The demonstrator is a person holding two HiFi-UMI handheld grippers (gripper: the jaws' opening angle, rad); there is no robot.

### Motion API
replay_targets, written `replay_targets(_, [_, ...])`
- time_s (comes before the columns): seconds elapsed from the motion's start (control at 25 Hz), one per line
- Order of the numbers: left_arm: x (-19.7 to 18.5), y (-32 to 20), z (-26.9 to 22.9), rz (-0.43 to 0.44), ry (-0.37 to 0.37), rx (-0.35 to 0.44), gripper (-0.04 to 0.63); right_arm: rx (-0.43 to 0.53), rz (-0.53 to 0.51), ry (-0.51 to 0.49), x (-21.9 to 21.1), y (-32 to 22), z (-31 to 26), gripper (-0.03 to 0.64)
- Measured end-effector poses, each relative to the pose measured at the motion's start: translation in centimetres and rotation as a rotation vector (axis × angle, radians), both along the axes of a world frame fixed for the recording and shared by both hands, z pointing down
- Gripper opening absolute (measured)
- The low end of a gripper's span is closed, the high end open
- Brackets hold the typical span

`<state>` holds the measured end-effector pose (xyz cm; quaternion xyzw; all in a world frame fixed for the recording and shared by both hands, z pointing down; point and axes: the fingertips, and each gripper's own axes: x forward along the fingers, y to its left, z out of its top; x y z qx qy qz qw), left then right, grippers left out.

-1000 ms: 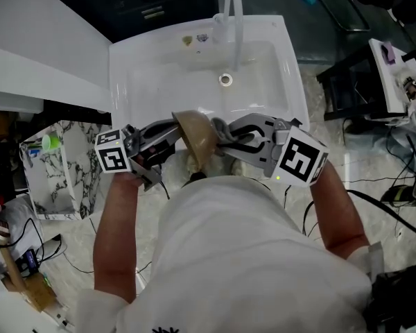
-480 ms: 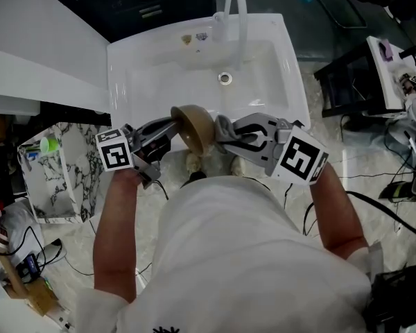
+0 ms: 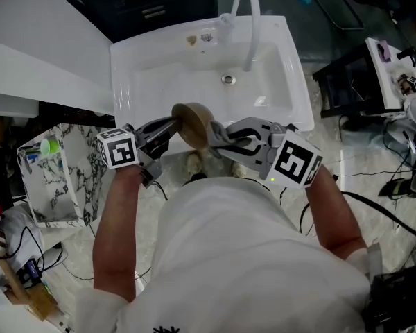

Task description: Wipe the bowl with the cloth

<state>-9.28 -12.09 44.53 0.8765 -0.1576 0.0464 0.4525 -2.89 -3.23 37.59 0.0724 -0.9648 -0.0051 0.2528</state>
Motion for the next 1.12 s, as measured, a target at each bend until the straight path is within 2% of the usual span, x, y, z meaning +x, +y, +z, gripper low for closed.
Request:
replay_targets(0.16, [-2.0, -1.0, 1.2, -0.047, -0.064, -0.019, 0.018, 0.014, 0.03, 0.001, -1.0, -0.4, 0.0, 0.046])
replay_targets(0.32, [-5.3, -3.1, 3.0, -0.151, -0.163, -0.056, 0.018, 0.018, 0.115, -0.044, -2.3, -1.4, 0.2, 0.046])
replay_targets(0.44, [-8.1, -4.9, 4.8, -0.236, -0.26, -0.103, 0.018, 0.036, 0.156, 0.007, -2.5, -1.7, 0.8, 0.046])
replay_targets(0.64, [-12.3, -7.9, 7.9, -0.356, -0.447, -0.166, 0.018, 0.065, 0.278, -0.001, -2.4, -2.9, 1.1, 0.046])
replay_targets(0.76, [-13.4, -9.7, 9.1, -0.381, -0.511, -0.18, 0.018, 0.063, 0.332, 0.005, -2.5, -3.2, 1.4, 0.046])
replay_targets(1.12, [-14.2, -15.1, 13.0, -0.414, -0.623, -0.227, 0.018, 0.064, 0.459, 0.022, -1.9, -3.2, 1.8, 0.046])
